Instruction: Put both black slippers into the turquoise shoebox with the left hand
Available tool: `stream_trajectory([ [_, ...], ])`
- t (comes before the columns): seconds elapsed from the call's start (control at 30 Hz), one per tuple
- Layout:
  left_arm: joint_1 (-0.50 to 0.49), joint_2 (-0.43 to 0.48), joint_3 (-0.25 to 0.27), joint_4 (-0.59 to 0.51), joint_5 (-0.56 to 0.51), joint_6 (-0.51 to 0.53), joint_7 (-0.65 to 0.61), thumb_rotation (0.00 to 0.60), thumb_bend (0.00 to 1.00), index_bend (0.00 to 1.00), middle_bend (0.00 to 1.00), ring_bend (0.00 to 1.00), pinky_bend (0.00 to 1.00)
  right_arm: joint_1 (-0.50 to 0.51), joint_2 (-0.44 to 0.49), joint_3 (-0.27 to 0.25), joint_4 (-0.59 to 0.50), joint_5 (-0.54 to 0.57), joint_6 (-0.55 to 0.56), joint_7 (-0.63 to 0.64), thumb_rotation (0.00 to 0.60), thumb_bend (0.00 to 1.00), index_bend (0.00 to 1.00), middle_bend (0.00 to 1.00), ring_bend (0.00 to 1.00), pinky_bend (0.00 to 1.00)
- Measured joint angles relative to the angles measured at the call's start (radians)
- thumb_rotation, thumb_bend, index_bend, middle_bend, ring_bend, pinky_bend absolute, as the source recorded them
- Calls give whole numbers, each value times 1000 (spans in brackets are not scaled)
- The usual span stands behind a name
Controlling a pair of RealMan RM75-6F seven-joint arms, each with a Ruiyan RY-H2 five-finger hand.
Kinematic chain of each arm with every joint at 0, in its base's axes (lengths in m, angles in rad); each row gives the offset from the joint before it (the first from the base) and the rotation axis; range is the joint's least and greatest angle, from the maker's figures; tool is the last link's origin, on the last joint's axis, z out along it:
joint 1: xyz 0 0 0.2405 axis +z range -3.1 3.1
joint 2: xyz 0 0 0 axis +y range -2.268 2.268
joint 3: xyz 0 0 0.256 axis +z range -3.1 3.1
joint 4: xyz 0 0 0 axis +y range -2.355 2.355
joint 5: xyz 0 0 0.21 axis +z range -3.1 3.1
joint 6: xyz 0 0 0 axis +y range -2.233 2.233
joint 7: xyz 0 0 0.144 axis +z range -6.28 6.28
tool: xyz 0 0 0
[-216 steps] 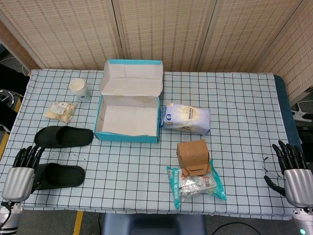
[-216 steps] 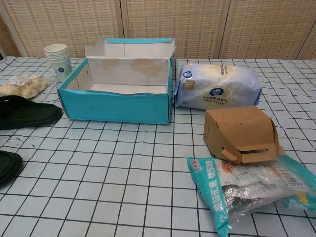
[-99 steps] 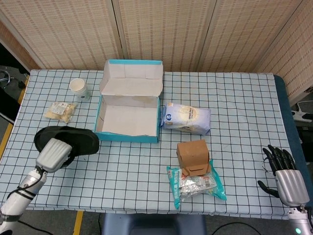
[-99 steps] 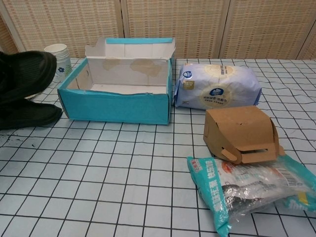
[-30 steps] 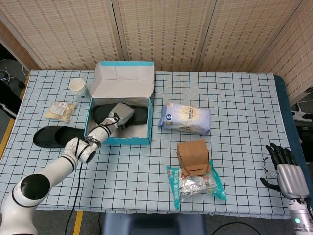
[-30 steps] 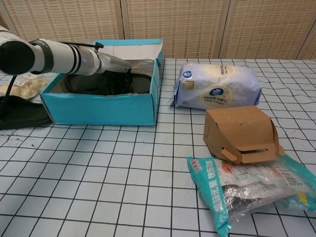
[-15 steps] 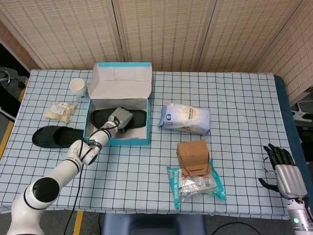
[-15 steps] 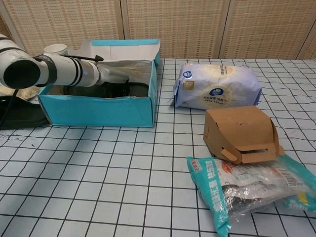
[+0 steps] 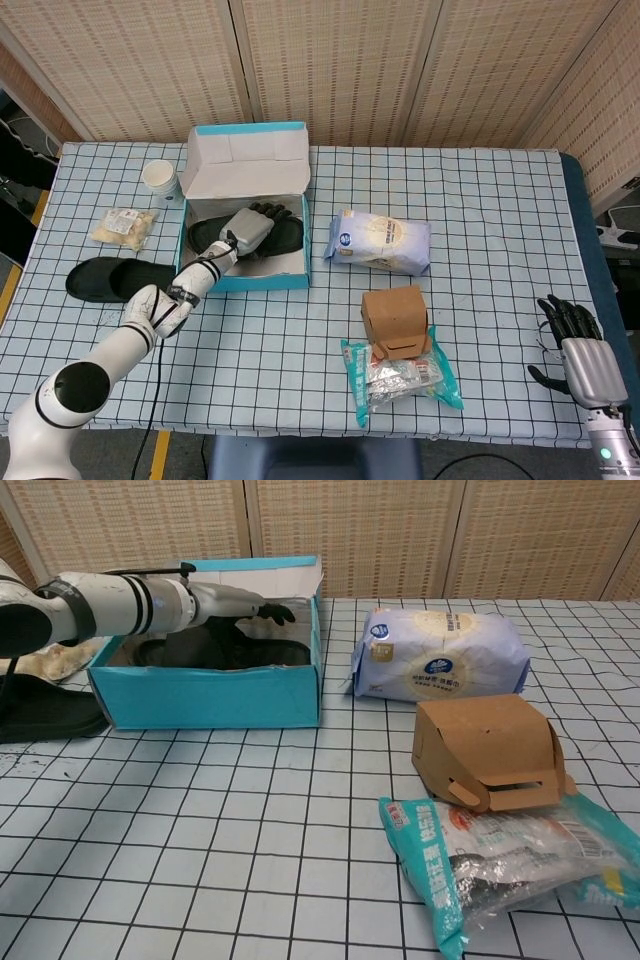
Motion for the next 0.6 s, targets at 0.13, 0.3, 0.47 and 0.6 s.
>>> stream_trajectory([
  [0.13,5,38,8,-35,10,4,-58,600,361,0,0,0,38,-4,2,-2,-5,-5,8,-1,600,80,0,0,0,0],
  [0.3,12,88,8,-97,14,29,-105,600,359,0,0,0,33,-4,3,-3,-6,-7,9,-1,600,80,0,0,0,0],
  [0.47,30,169,-4,-202,22,127,-127,600,365,0,0,0,31,-6,5,0,-6,-11,20,1,600,80,0,0,0,0],
  [0.6,72,263,-14,-338,22,226,-100,600,365,0,0,0,31,-9,6,0,-6,-23,35,1,600,81,0,0,0,0],
])
